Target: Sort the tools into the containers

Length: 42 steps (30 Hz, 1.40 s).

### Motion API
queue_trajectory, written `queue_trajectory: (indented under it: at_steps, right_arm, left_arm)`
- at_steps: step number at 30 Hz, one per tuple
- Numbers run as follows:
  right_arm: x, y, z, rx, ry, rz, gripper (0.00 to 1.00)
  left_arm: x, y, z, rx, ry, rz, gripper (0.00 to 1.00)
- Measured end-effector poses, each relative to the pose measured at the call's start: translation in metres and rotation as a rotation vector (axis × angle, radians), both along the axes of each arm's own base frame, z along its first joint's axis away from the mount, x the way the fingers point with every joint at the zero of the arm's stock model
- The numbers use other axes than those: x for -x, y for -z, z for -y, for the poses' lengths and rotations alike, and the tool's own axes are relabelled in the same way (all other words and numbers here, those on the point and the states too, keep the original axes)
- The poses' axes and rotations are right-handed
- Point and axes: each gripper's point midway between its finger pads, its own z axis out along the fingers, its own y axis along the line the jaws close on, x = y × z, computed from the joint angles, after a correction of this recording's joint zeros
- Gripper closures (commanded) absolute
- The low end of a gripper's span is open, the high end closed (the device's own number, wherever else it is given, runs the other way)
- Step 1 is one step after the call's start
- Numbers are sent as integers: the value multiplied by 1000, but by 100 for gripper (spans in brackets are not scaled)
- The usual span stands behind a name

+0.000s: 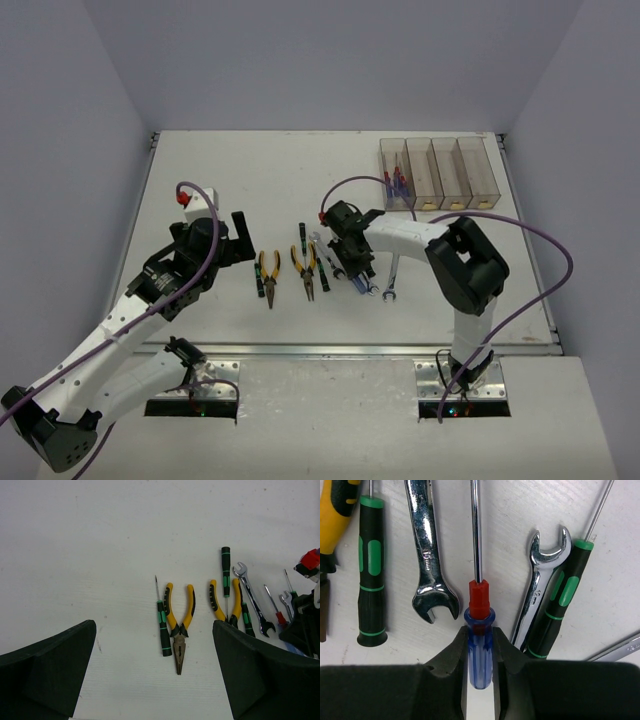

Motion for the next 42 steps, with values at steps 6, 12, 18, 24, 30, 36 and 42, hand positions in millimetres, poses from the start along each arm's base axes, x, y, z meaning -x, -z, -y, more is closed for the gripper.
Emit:
queue_trajectory:
  at_steps: [6,12,18,24,30,36,42]
  right_arm:
    - [-16,-44,0,-35,17,80,100]
    - [-117,-122,35,-102,189,272,100]
    - [-219,-159,104,-61,359,410,99]
    - [-283,-130,127,-23,382,417,74]
    - [-278,-89,138,17,386,319,45]
    - [-247,-101,142,1,415,277,1]
    - [-167,-134,140,-59,468,303,1]
  left_arm:
    - [0,-1,0,-1,2,2,0]
    - [0,-3,0,4,4,11,0]
    - [-1,1,3,0,16,-1,0]
    - [-1,6,6,0,34,-18,0]
    - [-2,6,9,3,45,-20,0]
    - [-2,7,10,2,49,-25,0]
    - [-2,7,9,2,47,-23,0]
